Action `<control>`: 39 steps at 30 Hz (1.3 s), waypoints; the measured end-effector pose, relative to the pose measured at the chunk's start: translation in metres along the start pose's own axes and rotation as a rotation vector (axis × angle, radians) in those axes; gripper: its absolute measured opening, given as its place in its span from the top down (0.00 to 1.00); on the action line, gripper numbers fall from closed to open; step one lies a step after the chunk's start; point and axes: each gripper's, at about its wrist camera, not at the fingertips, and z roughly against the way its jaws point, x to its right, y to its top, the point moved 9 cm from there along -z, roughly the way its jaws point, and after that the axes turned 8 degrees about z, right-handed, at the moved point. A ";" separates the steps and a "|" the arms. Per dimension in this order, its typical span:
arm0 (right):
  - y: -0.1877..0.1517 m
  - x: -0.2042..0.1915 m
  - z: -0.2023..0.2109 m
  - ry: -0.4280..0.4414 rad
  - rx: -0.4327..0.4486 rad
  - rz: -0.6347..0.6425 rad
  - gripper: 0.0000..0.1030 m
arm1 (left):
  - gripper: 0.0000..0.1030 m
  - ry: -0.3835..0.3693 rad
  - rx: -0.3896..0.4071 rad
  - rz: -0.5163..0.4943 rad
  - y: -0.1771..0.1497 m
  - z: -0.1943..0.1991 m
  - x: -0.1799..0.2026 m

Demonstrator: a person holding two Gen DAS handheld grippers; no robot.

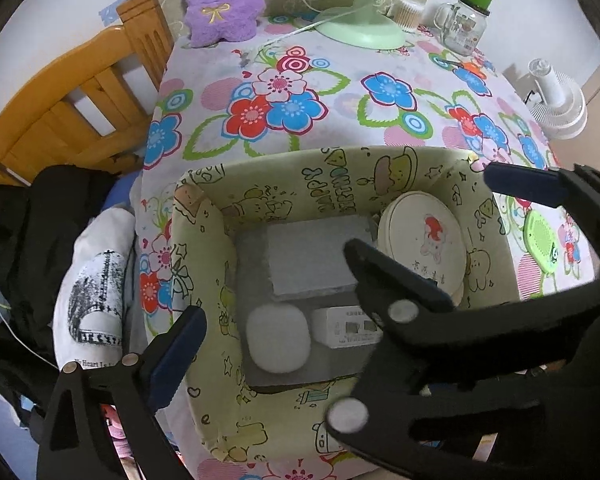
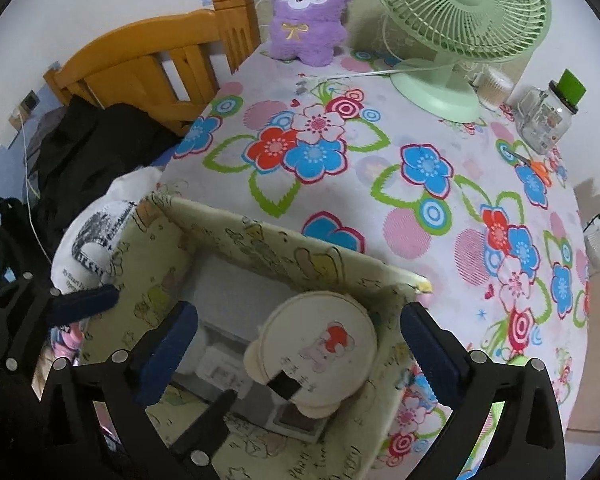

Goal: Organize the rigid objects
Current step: 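Withdraw both tools from the basket toward the black key and green speaker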

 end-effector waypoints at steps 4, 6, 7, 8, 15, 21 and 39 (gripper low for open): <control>-0.007 0.008 0.009 -0.020 0.013 -0.002 0.00 | 0.03 0.007 0.008 -0.015 -0.001 0.004 0.007; -0.010 0.012 0.013 -0.029 0.019 -0.012 0.00 | 0.03 0.008 0.015 -0.026 -0.002 0.007 0.013; -0.012 0.015 0.015 -0.032 0.022 -0.015 0.00 | 0.03 0.008 0.019 -0.029 -0.002 0.008 0.016; -0.013 0.018 0.018 -0.037 0.025 -0.018 0.00 | 0.03 0.008 0.022 -0.033 -0.001 0.009 0.020; -0.029 0.038 0.028 -0.056 0.026 -0.050 0.00 | 0.03 0.023 0.029 -0.061 -0.004 0.013 0.042; -0.042 0.055 0.038 -0.077 0.024 -0.073 0.01 | 0.03 0.031 0.038 -0.082 -0.005 0.017 0.064; -0.066 0.109 0.061 -0.087 0.047 -0.134 0.00 | 0.03 0.031 0.059 -0.116 0.002 0.027 0.121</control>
